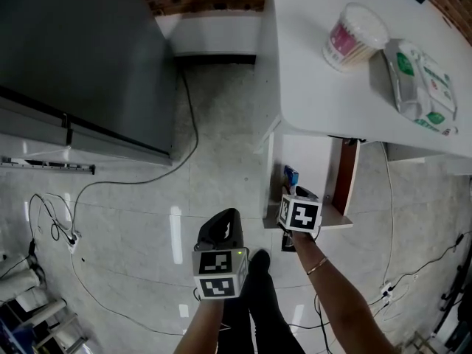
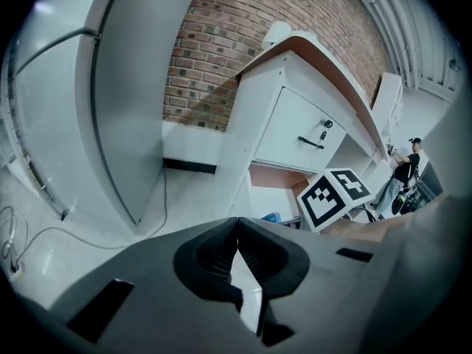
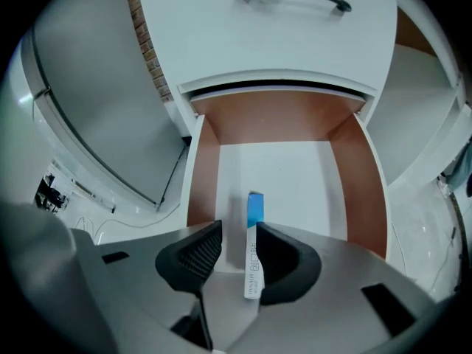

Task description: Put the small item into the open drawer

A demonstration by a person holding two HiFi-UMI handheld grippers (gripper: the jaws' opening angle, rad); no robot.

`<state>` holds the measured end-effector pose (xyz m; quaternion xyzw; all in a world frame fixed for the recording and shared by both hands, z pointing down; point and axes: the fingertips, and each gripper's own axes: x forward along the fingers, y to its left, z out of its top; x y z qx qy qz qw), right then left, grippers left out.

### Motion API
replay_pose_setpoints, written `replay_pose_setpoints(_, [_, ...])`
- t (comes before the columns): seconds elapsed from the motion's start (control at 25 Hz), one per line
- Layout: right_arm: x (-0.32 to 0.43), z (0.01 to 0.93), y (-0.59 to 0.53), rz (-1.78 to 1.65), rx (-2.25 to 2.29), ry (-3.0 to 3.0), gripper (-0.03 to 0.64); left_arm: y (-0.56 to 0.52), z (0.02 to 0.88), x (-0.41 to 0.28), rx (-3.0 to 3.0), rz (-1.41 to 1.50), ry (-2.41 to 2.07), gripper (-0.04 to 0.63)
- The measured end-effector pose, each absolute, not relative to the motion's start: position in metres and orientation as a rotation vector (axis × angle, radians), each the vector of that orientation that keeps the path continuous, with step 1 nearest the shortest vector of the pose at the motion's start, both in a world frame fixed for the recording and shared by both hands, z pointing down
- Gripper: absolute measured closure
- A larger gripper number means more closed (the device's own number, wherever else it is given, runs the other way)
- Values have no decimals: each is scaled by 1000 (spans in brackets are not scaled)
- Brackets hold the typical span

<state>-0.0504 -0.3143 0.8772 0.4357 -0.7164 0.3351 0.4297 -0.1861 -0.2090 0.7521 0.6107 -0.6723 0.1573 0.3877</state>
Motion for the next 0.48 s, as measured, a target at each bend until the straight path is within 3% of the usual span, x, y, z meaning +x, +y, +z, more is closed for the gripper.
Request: replay_pose_setpoints(0.48, [-24,808,-296,860,1171,-1850,466,-196,718,-176,1606,430,-1691,574])
